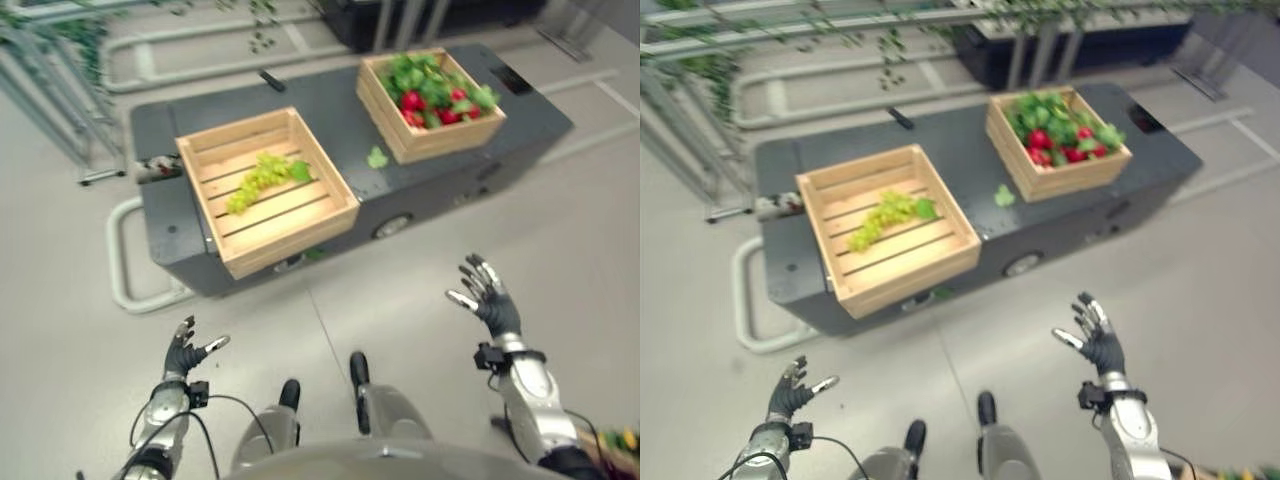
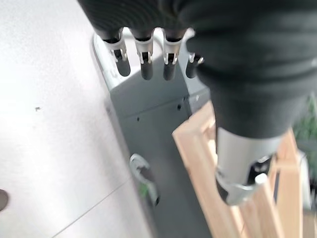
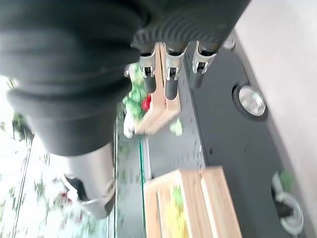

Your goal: Pick up the fruits from the basket on one side to the basket on the other side

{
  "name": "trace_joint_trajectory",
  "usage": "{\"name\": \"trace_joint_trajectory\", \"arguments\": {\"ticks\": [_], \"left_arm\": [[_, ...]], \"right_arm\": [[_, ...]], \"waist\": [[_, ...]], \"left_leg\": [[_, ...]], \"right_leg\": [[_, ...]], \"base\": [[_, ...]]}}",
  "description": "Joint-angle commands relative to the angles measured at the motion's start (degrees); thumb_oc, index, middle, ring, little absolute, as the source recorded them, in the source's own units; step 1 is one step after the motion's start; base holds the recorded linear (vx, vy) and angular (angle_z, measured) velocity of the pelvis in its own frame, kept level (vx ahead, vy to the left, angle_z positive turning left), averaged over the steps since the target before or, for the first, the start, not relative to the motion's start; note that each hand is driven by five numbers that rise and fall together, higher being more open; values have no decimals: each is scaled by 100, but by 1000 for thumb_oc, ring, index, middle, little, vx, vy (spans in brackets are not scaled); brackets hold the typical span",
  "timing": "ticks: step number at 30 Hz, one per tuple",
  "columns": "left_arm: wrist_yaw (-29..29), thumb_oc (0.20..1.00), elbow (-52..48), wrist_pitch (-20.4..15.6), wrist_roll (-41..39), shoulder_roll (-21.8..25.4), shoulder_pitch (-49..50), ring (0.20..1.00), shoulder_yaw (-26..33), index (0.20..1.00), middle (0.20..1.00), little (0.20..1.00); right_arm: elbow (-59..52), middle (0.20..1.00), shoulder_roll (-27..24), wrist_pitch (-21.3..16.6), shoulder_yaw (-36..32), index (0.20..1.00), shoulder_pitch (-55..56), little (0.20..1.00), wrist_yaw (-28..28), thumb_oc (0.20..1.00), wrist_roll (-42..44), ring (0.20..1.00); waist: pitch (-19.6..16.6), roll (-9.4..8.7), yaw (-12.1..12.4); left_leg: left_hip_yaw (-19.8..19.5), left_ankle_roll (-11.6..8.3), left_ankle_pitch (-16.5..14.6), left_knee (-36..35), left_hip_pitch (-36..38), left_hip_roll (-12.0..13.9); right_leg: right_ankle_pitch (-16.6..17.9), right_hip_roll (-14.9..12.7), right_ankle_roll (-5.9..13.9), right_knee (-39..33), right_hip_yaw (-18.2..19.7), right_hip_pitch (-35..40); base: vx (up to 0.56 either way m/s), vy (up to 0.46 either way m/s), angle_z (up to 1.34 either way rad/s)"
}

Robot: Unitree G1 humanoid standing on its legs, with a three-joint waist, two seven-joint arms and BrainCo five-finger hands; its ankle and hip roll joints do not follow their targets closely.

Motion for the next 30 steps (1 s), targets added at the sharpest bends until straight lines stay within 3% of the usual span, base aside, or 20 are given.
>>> {"name": "trace_joint_trajectory", "arguments": {"ticks": [1, 3, 4, 7, 9, 16, 21, 30], "left_arm": [[-138, 1000, -158, -230, 78, 195, -166, 1000, 12, 1000, 1000, 1000], [-168, 1000, -114, -217, 111, 182, -176, 1000, -49, 1000, 1000, 1000], [-314, 1000, 50, -139, 216, 125, -229, 1000, -240, 1000, 1000, 1000], [-317, 1000, 218, -16, 475, 38, -389, 1000, -497, 1000, 1000, 1000], [-250, 1000, 355, -14, 821, 13, -401, 1000, -595, 1000, 1000, 1000], [-317, 1000, 605, 96, 950, -34, -277, 1000, -570, 1000, 1000, 1000], [-410, 1000, 616, 182, 842, -48, -238, 1000, -531, 1000, 1000, 1000], [-527, 1000, 630, 202, 778, -72, -159, 1000, -523, 1000, 1000, 1000]], "right_arm": [[-264, 1000, -201, -340, -142, 1000, -285, 1000, -137, 1000, -415, 1000], [-88, 1000, -245, -319, -97, 1000, -311, 1000, -249, 1000, -650, 1000], [516, 1000, -297, -218, 19, 1000, -347, 1000, -449, 1000, -1108, 1000], [1604, 1000, -177, -44, 171, 1000, -433, 1000, -600, 1000, -1288, 1000], [2681, 1000, -53, 129, 318, 1000, -595, 1000, -686, 1000, -1524, 1000], [4623, 1000, 469, 400, 57, 1000, -674, 1000, -634, 1000, -1079, 1000], [5332, 1000, 622, 621, -8, 1000, -754, 1000, -647, 1000, -1150, 1000], [5294, 1000, 711, 622, -86, 1000, -829, 1000, -624, 1000, -849, 1000]], "waist": [[-68, -191, 64], [-86, -183, 78], [-104, -168, 86], [-59, -117, -7], [-65, -112, 1], [-283, -104, 39], [-404, -79, 45], [-543, -70, 1]], "left_leg": [[-78, 9, -177, 142, 31, -273], [-144, -18, -143, 105, 18, -244], [-119, -85, -94, 98, -11, -202], [332, -181, 45, 110, -146, -10], [387, -176, -21, 126, -111, 14], [476, -125, -61, -79, 142, 57], [544, -100, -95, -217, 325, 93], [704, -71, -144, -383, 558, 154]], "right_leg": [[-435, -118, 486, 200, -107, 170], [-456, -109, 447, 168, -190, 207], [-511, -113, 404, 125, -365, 284], [-574, -186, 370, 121, -703, 408], [-568, -197, 370, 155, -723, 445], [-610, -239, 381, 125, -748, 638], [-608, -236, 388, 80, -710, 720], [-596, -211, 409, -11, -548, 819]], "base": [[25, -161, 71], [25, -119, 77], [15, -117, 63], [-1, -41, 82], [7, 7, 62], [64, 1, -6], [45, 24, -1], [29, 15, -9]]}}
